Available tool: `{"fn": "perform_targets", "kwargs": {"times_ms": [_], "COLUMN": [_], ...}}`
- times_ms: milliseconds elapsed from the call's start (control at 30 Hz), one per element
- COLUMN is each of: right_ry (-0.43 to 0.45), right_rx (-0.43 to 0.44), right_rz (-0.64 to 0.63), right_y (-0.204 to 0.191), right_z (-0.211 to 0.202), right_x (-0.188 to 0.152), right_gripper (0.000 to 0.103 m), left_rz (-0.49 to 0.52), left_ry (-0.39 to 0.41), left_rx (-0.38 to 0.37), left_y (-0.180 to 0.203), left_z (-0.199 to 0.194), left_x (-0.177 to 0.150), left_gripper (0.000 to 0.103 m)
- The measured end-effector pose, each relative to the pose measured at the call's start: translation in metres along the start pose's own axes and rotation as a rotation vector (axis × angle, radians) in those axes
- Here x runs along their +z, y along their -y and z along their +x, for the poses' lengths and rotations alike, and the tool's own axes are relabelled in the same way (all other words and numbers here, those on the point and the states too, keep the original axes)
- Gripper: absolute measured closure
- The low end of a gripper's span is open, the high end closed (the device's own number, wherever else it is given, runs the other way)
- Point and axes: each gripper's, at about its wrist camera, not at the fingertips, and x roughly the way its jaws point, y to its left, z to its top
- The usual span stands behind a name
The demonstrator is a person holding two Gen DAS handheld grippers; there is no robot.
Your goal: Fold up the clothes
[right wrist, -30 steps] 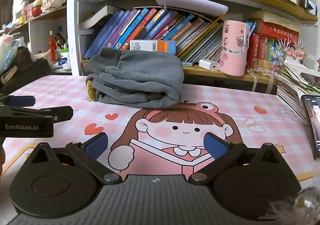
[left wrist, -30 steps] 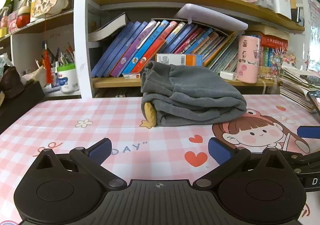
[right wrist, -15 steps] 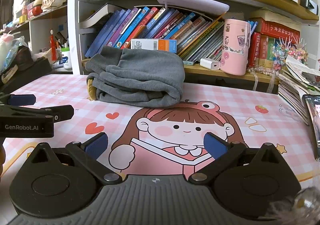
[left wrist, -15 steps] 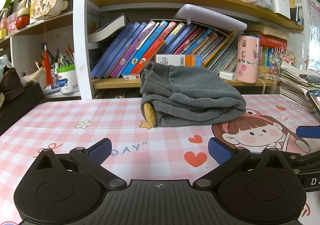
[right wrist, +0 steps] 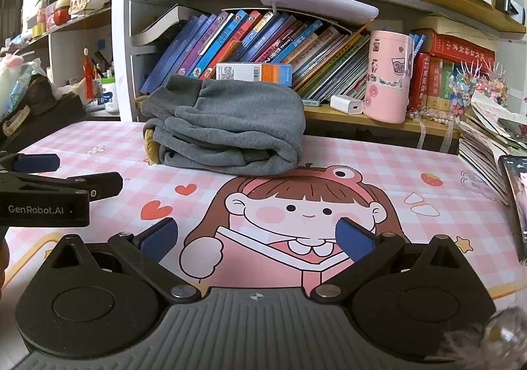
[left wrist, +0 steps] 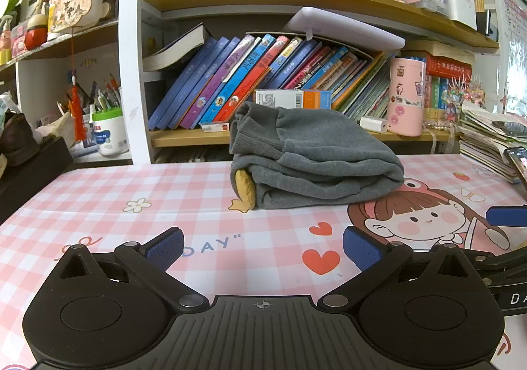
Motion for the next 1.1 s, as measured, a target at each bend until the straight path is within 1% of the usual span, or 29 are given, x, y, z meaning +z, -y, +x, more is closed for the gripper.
{"fn": "perform_targets", "kwargs": {"times_ms": [1100], "right_ry": [-0.005], "right_rx": [0.002], "right_rz": [-0.003], "right_y": [-0.0010], "right_z": [0.0005], "right_x": [-0.0001], "right_gripper": [0.000], "left_rz": [0.008], "left_ry": [0.001], "left_rx": [-0.004], "left_y": [0.0009], "left_z": [-0.0001], "left_x": [-0.0004], "left_gripper": [0.000]}}
